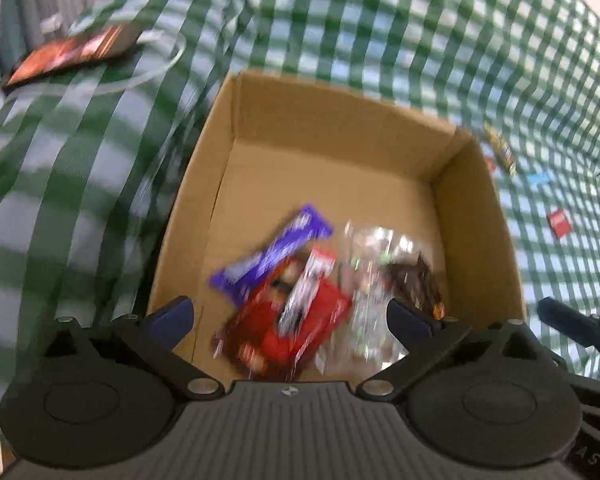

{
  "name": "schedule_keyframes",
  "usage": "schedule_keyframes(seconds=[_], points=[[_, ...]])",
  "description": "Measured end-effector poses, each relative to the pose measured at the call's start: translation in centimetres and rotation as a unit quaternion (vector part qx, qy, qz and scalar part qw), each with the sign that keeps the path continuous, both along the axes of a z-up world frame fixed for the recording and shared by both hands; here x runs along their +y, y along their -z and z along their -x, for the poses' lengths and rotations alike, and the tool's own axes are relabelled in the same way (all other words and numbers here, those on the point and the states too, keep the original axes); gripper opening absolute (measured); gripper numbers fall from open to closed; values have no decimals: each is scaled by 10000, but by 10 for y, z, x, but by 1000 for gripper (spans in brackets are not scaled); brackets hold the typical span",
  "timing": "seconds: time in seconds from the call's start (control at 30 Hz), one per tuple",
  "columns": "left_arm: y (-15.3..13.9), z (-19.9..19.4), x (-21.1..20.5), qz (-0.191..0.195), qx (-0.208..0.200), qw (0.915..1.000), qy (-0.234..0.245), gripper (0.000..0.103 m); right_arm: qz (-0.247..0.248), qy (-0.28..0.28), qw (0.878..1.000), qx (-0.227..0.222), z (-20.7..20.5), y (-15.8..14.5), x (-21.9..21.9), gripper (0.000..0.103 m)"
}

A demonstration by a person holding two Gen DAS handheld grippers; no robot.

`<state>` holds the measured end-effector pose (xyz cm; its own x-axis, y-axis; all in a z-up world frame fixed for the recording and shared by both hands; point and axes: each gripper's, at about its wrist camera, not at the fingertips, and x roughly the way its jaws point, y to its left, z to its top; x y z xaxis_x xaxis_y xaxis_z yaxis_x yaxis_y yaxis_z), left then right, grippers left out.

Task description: Organize snacks

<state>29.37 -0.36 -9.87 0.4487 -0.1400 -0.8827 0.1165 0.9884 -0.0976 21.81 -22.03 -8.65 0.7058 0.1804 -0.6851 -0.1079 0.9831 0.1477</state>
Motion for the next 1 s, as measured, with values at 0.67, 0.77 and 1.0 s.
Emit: schedule_keyframes(seconds=[0.67, 0.77, 1.0], points=[[-49, 172, 0, -717, -460, 9954, -431, 103, 484, -360, 9972, -445, 144, -43, 19, 97], [-58, 186, -4, -724, -649, 9944, -414, 103, 490, -298, 9967, -565, 159, -47, 14, 97], [-72, 204, -10, -733, -919, 9923, -384, 103, 467, -194, 9951, -851, 183, -56, 6, 97]])
